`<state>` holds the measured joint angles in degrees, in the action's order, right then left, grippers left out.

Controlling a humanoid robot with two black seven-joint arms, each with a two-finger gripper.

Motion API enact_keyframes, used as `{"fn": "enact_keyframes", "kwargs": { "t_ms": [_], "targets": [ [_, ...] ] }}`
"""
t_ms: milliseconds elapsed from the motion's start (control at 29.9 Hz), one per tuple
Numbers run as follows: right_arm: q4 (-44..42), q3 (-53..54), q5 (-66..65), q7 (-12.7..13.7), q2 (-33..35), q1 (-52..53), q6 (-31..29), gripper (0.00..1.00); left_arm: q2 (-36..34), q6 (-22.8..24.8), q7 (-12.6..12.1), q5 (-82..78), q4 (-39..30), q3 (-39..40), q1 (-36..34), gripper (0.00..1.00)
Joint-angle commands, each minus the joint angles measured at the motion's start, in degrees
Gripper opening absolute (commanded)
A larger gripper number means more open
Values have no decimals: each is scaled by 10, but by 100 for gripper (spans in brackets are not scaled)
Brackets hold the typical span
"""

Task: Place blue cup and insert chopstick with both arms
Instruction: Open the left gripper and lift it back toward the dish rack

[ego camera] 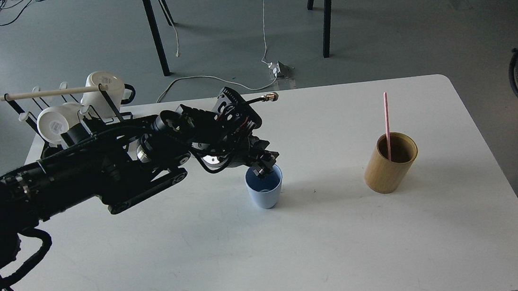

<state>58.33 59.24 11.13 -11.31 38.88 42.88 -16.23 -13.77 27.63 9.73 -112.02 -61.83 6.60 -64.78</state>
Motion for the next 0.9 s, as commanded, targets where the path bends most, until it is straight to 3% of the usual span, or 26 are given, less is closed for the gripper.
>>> {"fn": "enact_keyframes", "kwargs": {
  "t_ms": [0, 167, 301, 435, 635, 769, 869],
  "targets": [
    [42, -21, -8, 1, 46, -14, -3, 100, -35, 4, 1, 82, -20, 66, -2, 42],
    [137, -64, -80, -1, 133, -21, 33, 100, -79, 4, 2, 298, -11, 183, 3, 55],
    [202, -91, -189, -1, 196, -30, 48, 99, -125, 4, 9, 519, 1, 216, 22, 65],
    [267, -133, -321, 2, 252, -30, 87, 99, -138, 4, 28, 760, 39, 241, 41, 95],
    [315, -176, -545, 9, 292, -30, 96, 99, -136, 4, 35, 1069, 109, 276, 80, 99],
    [316, -213, -702, 15, 281, -31, 111, 99, -127, 4, 54, 1164, 133, 314, 89, 99],
    [314, -250, -815, 16, 260, -31, 137, 98, -114, 4, 50, 1200, 136, 348, 119, 99]
  ]
}}
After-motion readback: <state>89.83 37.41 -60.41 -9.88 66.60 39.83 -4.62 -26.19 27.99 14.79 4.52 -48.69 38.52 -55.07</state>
